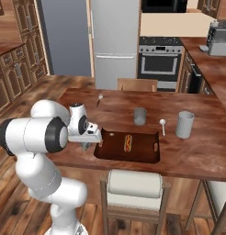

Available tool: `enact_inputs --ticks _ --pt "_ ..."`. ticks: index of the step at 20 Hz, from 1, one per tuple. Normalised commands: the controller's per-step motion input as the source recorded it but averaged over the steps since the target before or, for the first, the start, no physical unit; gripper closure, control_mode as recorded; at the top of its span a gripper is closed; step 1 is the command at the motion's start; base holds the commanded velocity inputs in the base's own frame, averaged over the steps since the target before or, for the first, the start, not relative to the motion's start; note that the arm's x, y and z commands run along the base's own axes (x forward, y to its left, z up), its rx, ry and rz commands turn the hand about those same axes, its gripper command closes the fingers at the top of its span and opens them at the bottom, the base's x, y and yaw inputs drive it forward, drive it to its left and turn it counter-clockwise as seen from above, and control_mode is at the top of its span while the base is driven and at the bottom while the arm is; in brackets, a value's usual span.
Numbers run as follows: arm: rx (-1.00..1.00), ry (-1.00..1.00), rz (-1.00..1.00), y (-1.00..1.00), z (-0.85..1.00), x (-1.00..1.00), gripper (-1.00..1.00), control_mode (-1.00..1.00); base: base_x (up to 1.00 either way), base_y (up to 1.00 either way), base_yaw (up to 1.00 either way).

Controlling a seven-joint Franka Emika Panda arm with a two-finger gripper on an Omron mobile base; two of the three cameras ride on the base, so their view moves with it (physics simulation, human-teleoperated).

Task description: Take the tongs from the drawer on the left and place them on the dining counter next to the tray containing the hot dog.

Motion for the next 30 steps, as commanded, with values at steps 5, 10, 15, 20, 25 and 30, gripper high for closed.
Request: enact_inputs --ticks 5,10,15,20,25,30 --pt "0.00 0.00 0.00 0.00 -0.24 0.00 1.00 -1.00 0.00 0.00 0.00" --pt "0.00 0.00 0.00 0.00 -0.18 0.00 1.00 -1.00 0.00 0.00 0.00" --pt "0.00 0.00 0.00 0.00 -0.19 0.00 1.00 -1.00 0.00 0.00 0.00" --pt "0.00 0.00 0.00 0.00 -0.17 0.00 -1.00 -1.00 0.00 0.00 0.00" --pt "0.00 -0.05 0.00 0.00 -0.03 -0.09 -1.00 -1.00 0.00 0.00 0.00" --pt "0.00 -0.09 0.00 0.00 0.01 -0.20 -1.00 -1.00 0.00 0.00 0.00"
